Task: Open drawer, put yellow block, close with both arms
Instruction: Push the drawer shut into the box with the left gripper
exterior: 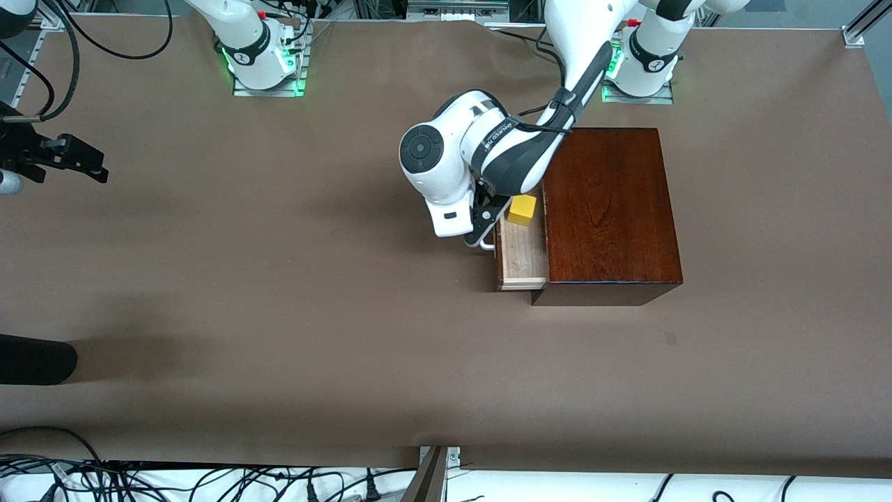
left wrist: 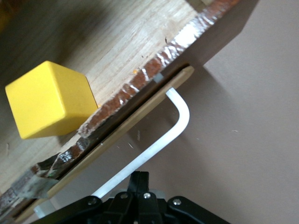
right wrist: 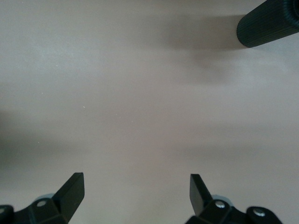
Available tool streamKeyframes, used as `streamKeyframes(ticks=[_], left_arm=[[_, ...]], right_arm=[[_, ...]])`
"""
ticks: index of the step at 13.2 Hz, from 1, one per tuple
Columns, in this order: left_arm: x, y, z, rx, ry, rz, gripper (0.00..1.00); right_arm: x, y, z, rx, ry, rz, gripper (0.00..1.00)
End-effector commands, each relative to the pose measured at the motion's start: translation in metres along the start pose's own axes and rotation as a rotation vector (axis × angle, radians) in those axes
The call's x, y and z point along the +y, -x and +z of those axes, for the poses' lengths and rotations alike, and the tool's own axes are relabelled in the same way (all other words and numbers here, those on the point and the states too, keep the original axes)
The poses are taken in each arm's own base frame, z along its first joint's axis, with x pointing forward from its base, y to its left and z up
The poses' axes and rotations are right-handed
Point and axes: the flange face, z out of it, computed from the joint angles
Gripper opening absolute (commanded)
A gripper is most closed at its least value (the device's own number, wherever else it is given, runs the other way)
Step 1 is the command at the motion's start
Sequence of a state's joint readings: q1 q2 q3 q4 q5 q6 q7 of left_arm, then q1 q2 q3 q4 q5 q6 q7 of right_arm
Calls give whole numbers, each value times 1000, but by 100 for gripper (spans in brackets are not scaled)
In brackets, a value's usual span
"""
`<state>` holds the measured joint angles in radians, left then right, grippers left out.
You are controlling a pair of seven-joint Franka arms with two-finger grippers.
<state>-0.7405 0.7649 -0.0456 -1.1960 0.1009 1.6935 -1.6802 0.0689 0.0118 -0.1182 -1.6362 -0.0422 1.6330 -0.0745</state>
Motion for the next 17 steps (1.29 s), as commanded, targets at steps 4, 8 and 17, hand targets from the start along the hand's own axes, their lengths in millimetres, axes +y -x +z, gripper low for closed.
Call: streamKeyframes(ticks=[4,8,17], left_arm=[[-20,-68,-6,17,-48,78,0],[-24,-99,-1,1,-56,126,0],[-36,-118,-36,-22,-4,163,0]], right_arm=[[-2,1,-2,-4,-7,15,100],[-2,1,-1,-6,-7,13,100],[-3,1,-1,-6,-7,10,100]])
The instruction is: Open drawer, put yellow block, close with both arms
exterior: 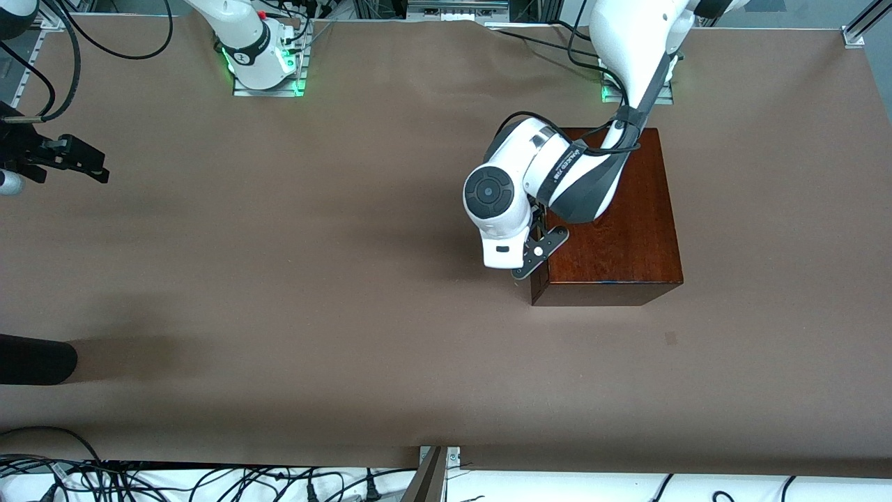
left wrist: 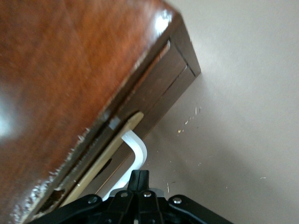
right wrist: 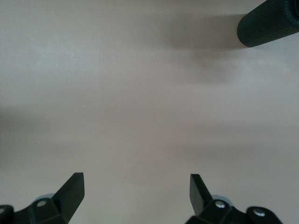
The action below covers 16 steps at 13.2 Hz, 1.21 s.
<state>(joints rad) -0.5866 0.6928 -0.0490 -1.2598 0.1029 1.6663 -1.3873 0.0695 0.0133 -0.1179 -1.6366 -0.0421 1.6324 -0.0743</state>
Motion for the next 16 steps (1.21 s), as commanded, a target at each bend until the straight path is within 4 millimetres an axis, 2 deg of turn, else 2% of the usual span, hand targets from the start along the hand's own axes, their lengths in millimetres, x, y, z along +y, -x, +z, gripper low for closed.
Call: streamKeyframes(ticks=[1,2,3,5,7,10,13,16], left_arm=[[-21,2,-42,14,41,20,0],[-24,12,-53,-18,55,29,19],[-30,17,-67,-51,70,29,58],[-48,12,-99,-70,115,44,100],[-73,-7,-130,-86,172,112,100],[-128,-69,-162,-135,214,244,100],[-195,-125,-177,-107,243,422,100],[-266,-165,-177,-71,261,590,100]], right_arm=[[-3,1,-2,-3,-7,11,100],[-3,1,-2,-3,-7,11,100],[-3,1,-2,-3,-6,11,100],[-4,1,-3,0,-6,8,100],[-4,2,-4,0,-4,26,100],[-5,2,-4,0,-4,26,100],[-5,2,-4,0,-4,26,100],[-5,2,-4,0,-4,26,100]])
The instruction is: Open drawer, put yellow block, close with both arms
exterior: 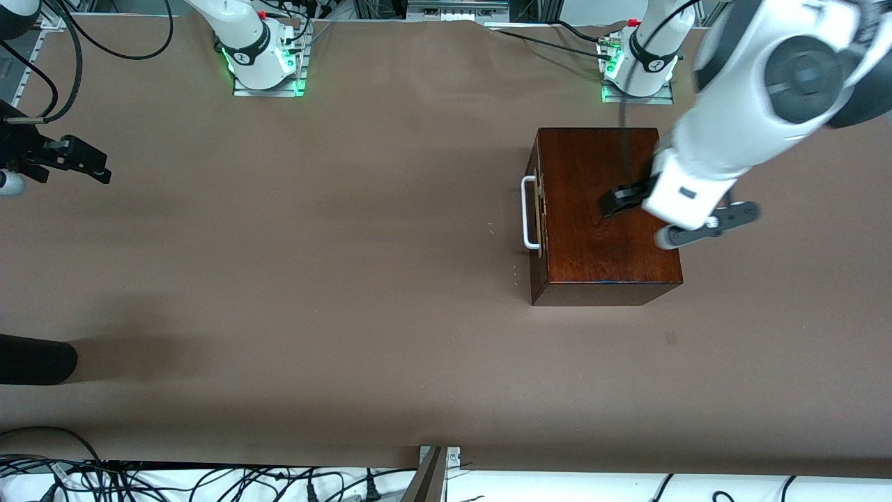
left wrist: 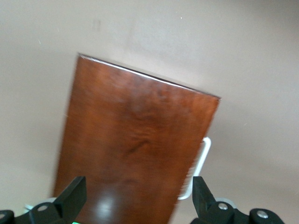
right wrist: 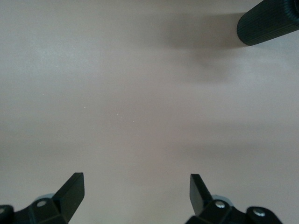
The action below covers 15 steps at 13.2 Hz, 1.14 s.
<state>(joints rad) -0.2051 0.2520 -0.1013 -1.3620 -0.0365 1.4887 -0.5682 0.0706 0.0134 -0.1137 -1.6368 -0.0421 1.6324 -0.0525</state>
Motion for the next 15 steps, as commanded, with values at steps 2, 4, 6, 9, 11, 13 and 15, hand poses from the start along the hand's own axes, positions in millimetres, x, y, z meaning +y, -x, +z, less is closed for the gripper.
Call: streamKeyframes(ticks=[2,4,6,9,11,13,15], left_arm=[[-91,16,-15,3,17,219,100],[-125,10,-19,15,12,280,100],[-148,1,-21,14,2,298,100],[-149,3,-26,22,9,288,100],[-148,4,-26,22,11,292,100],[-154,1,-29,28,13,280,100],[-157,3,-33,34,15,275,100]], right_arm=[[-2,2,-4,0,-4,10,100],[-2,2,-4,0,-4,10,100],[-2,2,-4,0,-4,10,100],[-2,2,-5,1,-4,10,100],[-2,2,-5,3,-4,10,100],[-2,2,-5,3,-4,10,100],[-1,2,-5,4,-4,12,100]])
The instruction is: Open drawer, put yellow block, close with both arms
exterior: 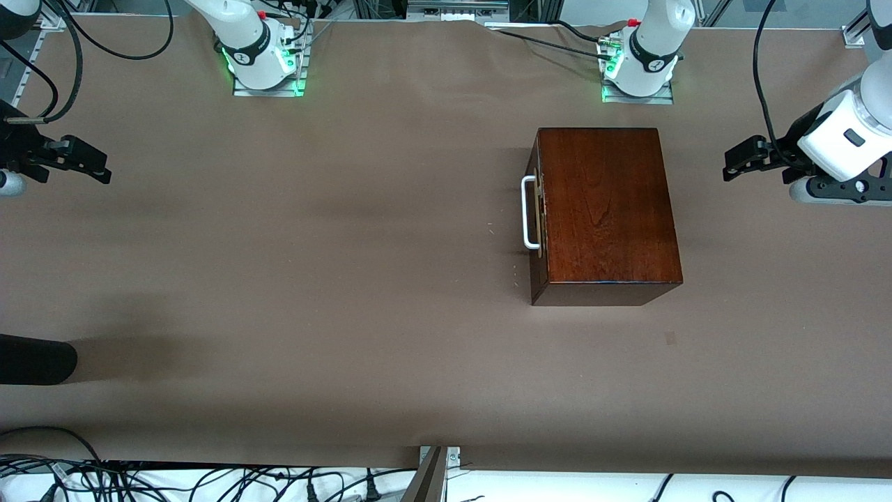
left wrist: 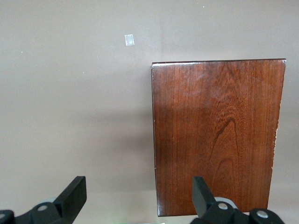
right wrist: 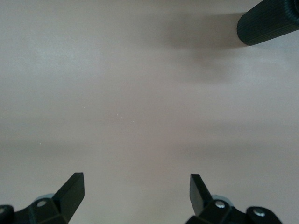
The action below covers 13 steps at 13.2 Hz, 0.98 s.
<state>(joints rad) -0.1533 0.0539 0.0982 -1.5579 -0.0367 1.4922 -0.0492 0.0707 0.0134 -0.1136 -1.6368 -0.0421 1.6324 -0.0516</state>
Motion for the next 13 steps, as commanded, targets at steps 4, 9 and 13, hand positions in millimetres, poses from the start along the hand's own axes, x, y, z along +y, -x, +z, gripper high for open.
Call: streamKeyframes(ticks=[4,9,13], left_arm=[[-6,9,-8,17,9,3,100],[-5,10,-10,23,10,5,100],[-5,10,-11,24,10,5,100]], right_arm=[[0,2,-5,1,-6,12,100],[1,2,-5,3,-4,20,100],[1,2,-5,3,-6,20,100]])
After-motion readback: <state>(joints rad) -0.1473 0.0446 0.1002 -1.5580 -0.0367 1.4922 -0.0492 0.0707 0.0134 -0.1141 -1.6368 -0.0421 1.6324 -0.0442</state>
